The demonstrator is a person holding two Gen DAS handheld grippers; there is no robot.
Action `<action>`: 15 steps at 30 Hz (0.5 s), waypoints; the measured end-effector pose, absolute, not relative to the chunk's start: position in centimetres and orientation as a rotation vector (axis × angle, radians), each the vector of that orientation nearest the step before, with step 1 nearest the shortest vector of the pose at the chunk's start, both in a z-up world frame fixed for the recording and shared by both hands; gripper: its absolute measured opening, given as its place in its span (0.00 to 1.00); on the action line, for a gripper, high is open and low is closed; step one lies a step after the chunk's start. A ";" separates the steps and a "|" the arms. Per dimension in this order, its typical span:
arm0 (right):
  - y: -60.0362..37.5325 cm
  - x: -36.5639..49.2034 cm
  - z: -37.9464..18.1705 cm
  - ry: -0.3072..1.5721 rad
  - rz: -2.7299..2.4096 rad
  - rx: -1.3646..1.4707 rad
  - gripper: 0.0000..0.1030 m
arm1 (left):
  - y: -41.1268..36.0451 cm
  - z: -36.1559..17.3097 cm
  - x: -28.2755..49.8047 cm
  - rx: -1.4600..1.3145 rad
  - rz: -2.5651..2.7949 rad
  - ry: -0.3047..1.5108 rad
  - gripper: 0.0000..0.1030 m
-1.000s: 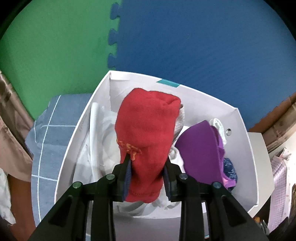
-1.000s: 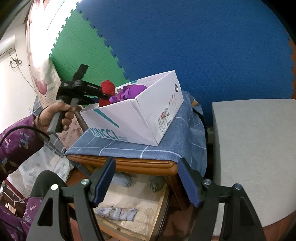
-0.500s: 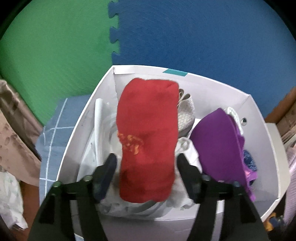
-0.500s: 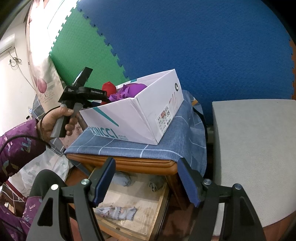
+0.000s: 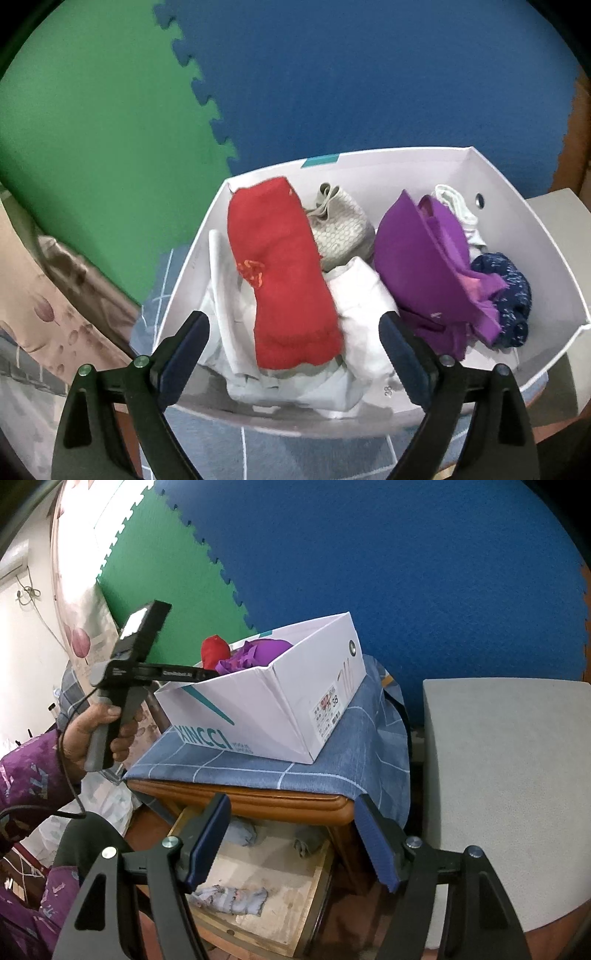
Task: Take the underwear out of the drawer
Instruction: 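Open the left gripper to drop the red sock and withdraw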
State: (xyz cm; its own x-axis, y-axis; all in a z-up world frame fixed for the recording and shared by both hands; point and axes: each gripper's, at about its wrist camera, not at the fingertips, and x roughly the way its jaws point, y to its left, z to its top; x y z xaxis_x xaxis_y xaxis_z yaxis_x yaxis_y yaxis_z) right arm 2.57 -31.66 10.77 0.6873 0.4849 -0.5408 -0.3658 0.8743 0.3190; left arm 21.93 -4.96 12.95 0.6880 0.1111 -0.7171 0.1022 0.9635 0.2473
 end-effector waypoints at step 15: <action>-30.6 2.6 10.6 0.673 0.465 0.130 0.69 | -4.7 14.8 18.0 0.243 -0.039 0.787 0.89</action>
